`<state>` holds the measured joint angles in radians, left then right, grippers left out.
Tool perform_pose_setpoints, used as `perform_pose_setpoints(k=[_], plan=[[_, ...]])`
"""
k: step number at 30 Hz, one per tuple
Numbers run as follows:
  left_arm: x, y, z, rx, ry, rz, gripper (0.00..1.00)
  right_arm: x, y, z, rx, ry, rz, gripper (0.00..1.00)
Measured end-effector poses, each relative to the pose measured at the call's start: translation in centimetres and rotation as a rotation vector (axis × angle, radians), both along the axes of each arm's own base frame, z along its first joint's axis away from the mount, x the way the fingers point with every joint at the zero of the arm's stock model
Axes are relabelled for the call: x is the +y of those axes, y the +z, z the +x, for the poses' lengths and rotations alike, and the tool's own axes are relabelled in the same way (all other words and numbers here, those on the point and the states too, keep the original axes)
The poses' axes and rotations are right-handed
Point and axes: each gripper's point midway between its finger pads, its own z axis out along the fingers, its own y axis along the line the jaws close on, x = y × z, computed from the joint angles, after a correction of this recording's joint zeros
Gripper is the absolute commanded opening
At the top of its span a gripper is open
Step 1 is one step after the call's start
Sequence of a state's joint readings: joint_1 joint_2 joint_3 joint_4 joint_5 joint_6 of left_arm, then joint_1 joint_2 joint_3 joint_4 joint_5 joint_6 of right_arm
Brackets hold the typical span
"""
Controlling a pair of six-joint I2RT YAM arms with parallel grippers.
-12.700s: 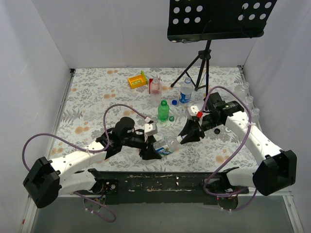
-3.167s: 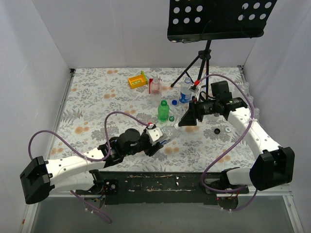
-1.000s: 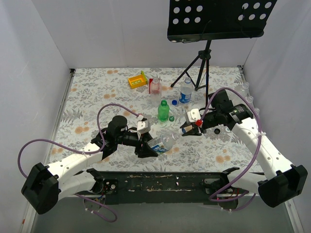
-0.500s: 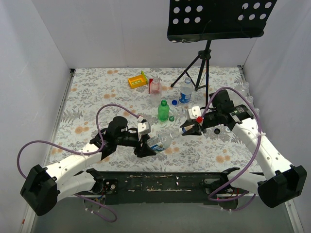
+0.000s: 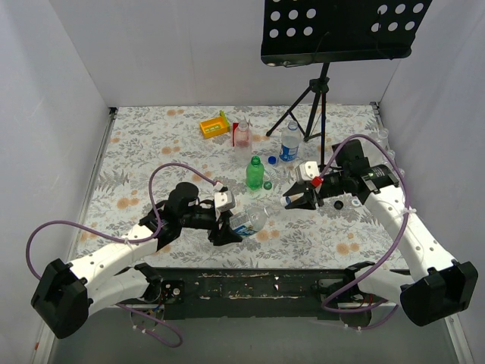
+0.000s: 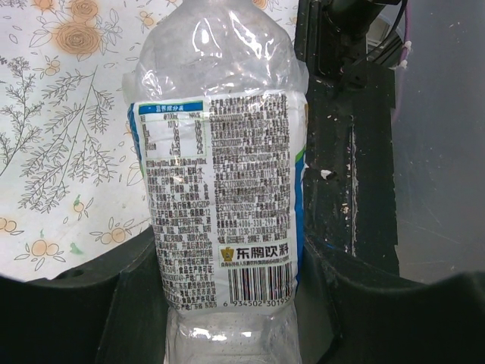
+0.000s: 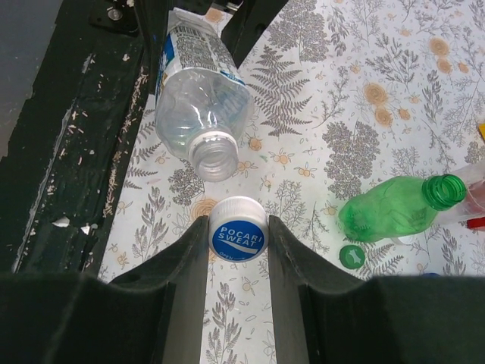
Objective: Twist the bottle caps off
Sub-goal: Place the bottle cap at the center of the board.
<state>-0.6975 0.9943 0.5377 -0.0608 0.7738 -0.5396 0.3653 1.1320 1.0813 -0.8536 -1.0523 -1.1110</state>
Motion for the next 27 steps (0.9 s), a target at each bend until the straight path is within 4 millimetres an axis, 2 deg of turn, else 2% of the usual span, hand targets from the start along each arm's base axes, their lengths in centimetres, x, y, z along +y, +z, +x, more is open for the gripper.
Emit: perform_pose_setpoints(k=[5,11,17,21,27], plan=[[0.1,0.2,0.5,-0.021,0.027,0.001,0.0,-0.1,-1.0,-0.1,0.042,-0.03,0.005,0.04],[1.0,1.7,1.5,-0.112,0.115,-0.027,0.0,-0.8,-5.1,0.7,0.131,-0.147,-0.068,0.06],[2.2,3.0,2.7,-0.211,0.226,-0.061,0.0,-1.9,-8.7,3.3,0.145,-0.294,-0.178,0.07],[3.0,4.2,3.6,-0.271,0.299,-0.088,0.0,-1.9,-11.2,5.4,0.131,-0.36,-0.271,0.08],[4.0,4.5,4.4,-0.315,0.376,-0.102,0.0,-1.7,-15.4,6.7,0.14,-0.397,-0.412,0.09]])
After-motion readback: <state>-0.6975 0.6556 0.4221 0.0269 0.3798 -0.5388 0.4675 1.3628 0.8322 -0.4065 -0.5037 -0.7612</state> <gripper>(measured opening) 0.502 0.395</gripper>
